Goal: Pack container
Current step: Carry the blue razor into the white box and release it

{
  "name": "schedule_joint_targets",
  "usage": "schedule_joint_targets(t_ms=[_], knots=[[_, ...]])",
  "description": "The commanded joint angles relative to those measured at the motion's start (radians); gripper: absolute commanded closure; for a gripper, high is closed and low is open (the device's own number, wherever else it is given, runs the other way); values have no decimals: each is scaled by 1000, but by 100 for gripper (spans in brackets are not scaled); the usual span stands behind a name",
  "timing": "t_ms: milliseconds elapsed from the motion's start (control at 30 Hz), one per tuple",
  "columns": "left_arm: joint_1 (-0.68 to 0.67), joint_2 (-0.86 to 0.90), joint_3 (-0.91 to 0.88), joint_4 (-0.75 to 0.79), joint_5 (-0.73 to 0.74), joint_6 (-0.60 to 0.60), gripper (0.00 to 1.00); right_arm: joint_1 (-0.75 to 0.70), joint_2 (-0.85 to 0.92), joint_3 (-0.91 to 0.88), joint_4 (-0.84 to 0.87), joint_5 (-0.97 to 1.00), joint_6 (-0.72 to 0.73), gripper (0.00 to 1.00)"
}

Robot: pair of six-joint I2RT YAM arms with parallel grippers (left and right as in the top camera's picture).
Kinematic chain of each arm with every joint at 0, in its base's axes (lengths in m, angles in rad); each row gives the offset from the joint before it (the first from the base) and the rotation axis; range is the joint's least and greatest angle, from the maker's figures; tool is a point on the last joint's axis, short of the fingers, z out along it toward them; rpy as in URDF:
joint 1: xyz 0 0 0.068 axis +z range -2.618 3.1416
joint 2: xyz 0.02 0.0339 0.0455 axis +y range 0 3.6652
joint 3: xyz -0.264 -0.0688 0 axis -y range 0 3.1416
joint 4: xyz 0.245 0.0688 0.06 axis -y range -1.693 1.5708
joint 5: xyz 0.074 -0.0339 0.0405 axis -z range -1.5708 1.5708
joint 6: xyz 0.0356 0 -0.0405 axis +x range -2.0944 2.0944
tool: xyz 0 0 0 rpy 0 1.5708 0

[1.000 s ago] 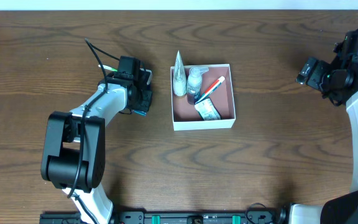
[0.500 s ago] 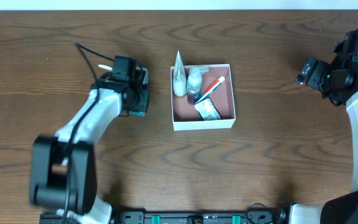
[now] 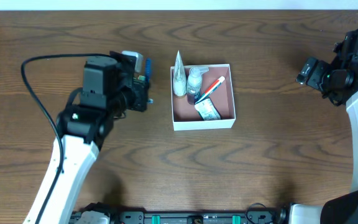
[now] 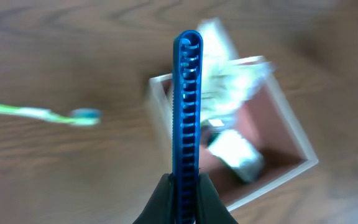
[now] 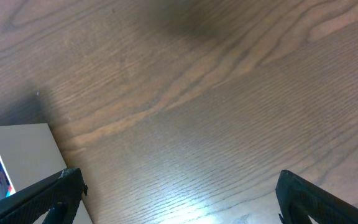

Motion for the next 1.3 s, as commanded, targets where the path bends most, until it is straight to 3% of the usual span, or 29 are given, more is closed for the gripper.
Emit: schedule_joint_targets(t_ms=[0,167,400,733,900,1067,1100,1200,1267], knots=[[-94,-7,2,31,35,-53,94,-4,3,-1,0,11,3,1],[-262,26,2,125,-53,-4,94,-4,3,-1,-1,11,3,1],[-433,109,2,130,-218,357,94,-4,3,-1,0,11,3,1],[-452,307,2,124,-313,790,94,-4,3,-1,0,11,3,1],[-452,396,2,132,-359,892,94,-4,3,-1,0,11,3,1],[-452,420,2,171,-359,903,93,-4,3,-1,0,11,3,1],[-452,417,2,184,-359,903,89,-4,3,-1,0,11,3,1],[-455,411,2,214,-358,903,46,-4,3,-1,0,11,3,1],[-461,403,2,227,-358,903,28,-4,3,-1,0,11,3,1]])
